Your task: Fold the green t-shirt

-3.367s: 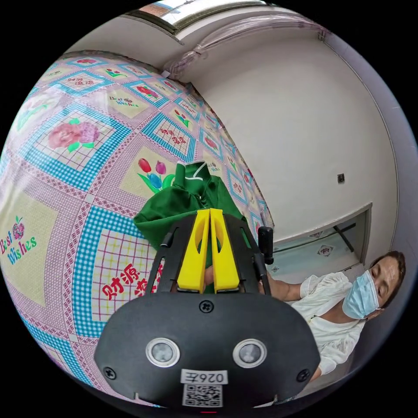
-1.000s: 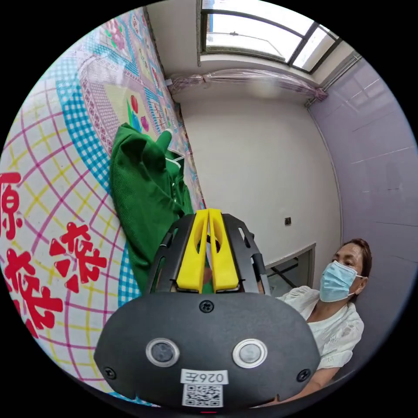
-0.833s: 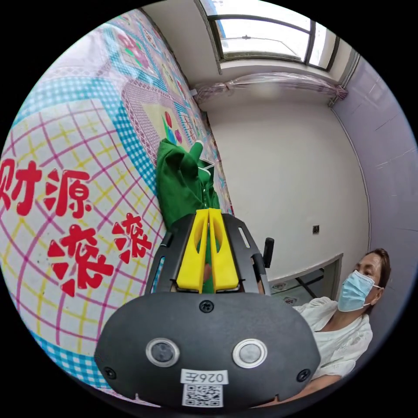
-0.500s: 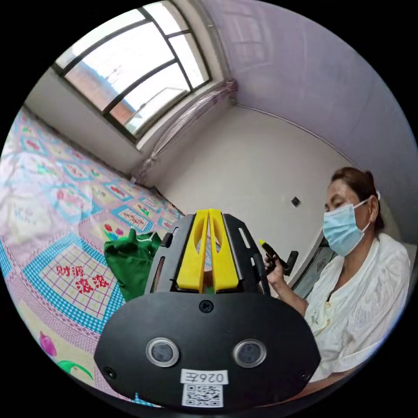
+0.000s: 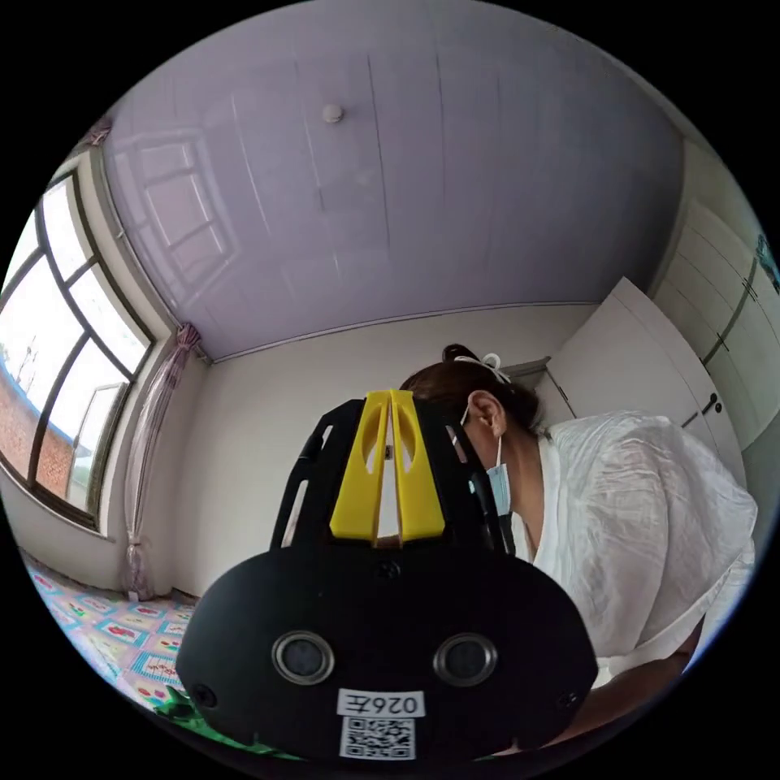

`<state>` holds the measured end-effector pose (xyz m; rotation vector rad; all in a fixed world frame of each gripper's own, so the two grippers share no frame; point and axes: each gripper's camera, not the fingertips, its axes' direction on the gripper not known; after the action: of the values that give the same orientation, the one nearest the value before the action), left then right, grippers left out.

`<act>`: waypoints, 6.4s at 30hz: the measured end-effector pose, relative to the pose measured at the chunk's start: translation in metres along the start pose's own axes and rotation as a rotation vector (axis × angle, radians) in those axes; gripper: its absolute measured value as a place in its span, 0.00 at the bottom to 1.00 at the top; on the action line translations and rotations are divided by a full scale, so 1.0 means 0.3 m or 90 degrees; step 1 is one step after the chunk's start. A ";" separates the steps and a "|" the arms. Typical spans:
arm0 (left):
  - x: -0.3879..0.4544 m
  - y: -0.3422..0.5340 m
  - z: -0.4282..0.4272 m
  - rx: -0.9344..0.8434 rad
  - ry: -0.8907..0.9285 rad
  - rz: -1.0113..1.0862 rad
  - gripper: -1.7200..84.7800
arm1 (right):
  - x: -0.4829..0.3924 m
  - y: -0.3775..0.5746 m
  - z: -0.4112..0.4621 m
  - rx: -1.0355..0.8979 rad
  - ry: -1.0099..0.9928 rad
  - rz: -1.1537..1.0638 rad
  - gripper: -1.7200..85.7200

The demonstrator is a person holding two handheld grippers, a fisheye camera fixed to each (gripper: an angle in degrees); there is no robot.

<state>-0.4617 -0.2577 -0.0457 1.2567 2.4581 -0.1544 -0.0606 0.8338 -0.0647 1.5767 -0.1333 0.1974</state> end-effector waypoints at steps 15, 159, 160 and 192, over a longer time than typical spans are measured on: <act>0.539 -0.088 0.104 -0.202 -0.199 0.076 0.13 | 0.015 -0.149 0.039 -0.129 -0.134 0.010 0.02; -1.806 0.573 -1.053 0.019 -0.344 -1.066 0.21 | 0.807 0.594 2.242 -1.029 -0.144 0.133 0.01; -1.819 0.571 -1.055 0.032 -0.364 -1.073 0.23 | 0.826 0.628 2.242 -1.039 -0.135 0.145 0.01; -1.638 0.760 -0.467 -0.578 -0.251 -1.030 0.01 | 0.876 0.811 2.231 -0.993 -0.021 0.120 0.01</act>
<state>-0.0572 -0.4583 0.2846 -1.0835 2.0529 0.2605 0.1733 0.1713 0.2226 0.0120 -0.3519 0.1402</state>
